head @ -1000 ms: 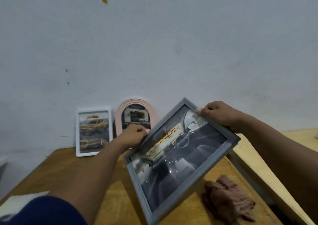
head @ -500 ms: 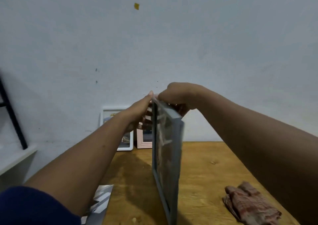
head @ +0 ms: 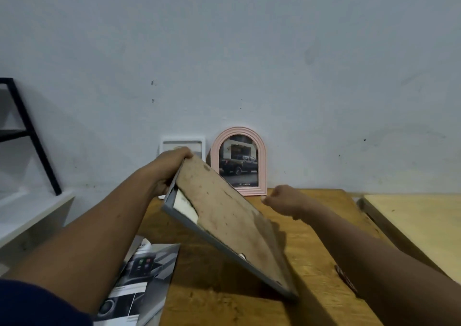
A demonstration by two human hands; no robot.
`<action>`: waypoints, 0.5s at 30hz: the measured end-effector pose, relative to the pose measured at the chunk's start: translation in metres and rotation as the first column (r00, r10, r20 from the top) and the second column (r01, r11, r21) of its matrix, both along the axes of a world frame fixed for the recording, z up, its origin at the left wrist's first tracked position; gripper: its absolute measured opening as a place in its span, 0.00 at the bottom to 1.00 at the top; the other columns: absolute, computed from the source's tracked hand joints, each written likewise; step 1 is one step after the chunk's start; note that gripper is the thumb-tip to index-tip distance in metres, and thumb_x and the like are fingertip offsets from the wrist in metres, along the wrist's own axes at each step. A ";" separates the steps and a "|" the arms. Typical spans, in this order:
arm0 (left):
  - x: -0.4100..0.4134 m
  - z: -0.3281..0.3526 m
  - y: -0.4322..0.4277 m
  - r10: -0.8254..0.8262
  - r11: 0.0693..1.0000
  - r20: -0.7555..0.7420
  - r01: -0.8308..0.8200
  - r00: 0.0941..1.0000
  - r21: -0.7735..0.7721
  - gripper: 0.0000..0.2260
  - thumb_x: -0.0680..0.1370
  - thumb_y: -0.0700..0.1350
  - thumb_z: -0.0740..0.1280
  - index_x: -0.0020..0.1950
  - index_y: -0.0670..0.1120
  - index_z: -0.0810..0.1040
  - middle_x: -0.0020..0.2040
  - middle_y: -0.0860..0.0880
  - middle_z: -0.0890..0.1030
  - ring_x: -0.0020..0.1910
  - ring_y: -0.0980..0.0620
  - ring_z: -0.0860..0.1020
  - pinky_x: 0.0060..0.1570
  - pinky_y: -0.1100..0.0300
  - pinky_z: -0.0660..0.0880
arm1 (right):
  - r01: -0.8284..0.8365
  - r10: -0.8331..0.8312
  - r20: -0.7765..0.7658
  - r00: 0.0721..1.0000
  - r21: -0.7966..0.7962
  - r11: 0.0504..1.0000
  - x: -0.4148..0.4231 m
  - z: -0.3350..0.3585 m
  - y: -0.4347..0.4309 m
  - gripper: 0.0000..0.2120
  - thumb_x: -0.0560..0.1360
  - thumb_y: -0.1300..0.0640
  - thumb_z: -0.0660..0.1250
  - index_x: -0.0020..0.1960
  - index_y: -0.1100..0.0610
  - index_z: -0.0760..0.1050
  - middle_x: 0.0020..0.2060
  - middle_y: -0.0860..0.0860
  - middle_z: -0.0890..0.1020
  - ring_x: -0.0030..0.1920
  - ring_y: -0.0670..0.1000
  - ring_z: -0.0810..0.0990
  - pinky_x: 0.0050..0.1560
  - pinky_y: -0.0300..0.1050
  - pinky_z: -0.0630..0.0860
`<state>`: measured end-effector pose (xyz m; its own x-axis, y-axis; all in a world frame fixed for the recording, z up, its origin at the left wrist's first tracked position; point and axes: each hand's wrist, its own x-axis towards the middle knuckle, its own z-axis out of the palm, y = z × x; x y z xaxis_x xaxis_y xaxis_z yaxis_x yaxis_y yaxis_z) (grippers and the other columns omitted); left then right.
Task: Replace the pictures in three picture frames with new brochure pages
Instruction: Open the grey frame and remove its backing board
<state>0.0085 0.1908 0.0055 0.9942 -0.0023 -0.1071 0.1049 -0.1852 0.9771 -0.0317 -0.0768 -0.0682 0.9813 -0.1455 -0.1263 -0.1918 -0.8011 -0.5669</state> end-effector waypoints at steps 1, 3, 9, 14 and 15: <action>0.002 -0.012 -0.001 0.000 1.000 -0.012 0.000 1.000 -0.010 0.08 0.81 0.45 0.63 0.54 0.42 0.77 0.43 0.41 0.79 0.37 0.45 0.78 0.38 0.55 0.75 | 0.025 -0.025 -0.007 1.000 -0.020 0.999 -0.002 -0.015 -0.008 0.22 0.80 0.43 0.63 0.65 0.59 0.73 0.58 0.54 0.79 0.53 0.53 0.77 0.47 0.46 0.76; 0.008 -0.037 -0.004 0.014 1.000 -0.044 -0.013 0.999 0.026 0.10 0.82 0.43 0.62 0.59 0.40 0.77 0.44 0.41 0.80 0.38 0.45 0.78 0.38 0.55 0.75 | 0.072 -0.073 -0.019 0.997 -0.038 0.997 -0.006 -0.044 -0.025 0.23 0.79 0.43 0.63 0.67 0.57 0.71 0.59 0.53 0.77 0.53 0.52 0.76 0.46 0.44 0.74; 0.025 -0.107 -0.016 0.024 0.940 -0.027 -0.014 0.999 0.342 0.15 0.83 0.42 0.58 0.64 0.35 0.77 0.54 0.39 0.80 0.49 0.41 0.79 0.44 0.55 0.72 | 0.121 -0.125 -0.009 0.992 -0.197 0.973 -0.010 -0.081 -0.050 0.29 0.78 0.38 0.61 0.70 0.57 0.68 0.69 0.59 0.69 0.66 0.61 0.71 0.65 0.56 0.72; 0.017 -0.146 -0.013 -0.073 0.853 0.056 0.033 0.996 0.520 0.12 0.83 0.45 0.57 0.57 0.41 0.77 0.53 0.43 0.80 0.48 0.47 0.77 0.48 0.55 0.75 | 0.139 -0.144 -0.004 0.990 -0.237 0.961 -0.005 -0.090 -0.056 0.30 0.77 0.37 0.62 0.67 0.60 0.71 0.69 0.59 0.65 0.65 0.61 0.72 0.66 0.56 0.72; 0.015 -0.151 -0.013 -0.080 0.825 0.046 0.040 0.996 0.564 0.11 0.83 0.47 0.58 0.57 0.42 0.76 0.53 0.45 0.79 0.50 0.47 0.77 0.50 0.54 0.74 | 0.140 -0.141 0.012 0.990 -0.247 0.959 -0.004 -0.092 -0.056 0.29 0.77 0.37 0.63 0.67 0.60 0.72 0.69 0.59 0.65 0.65 0.61 0.72 0.65 0.56 0.72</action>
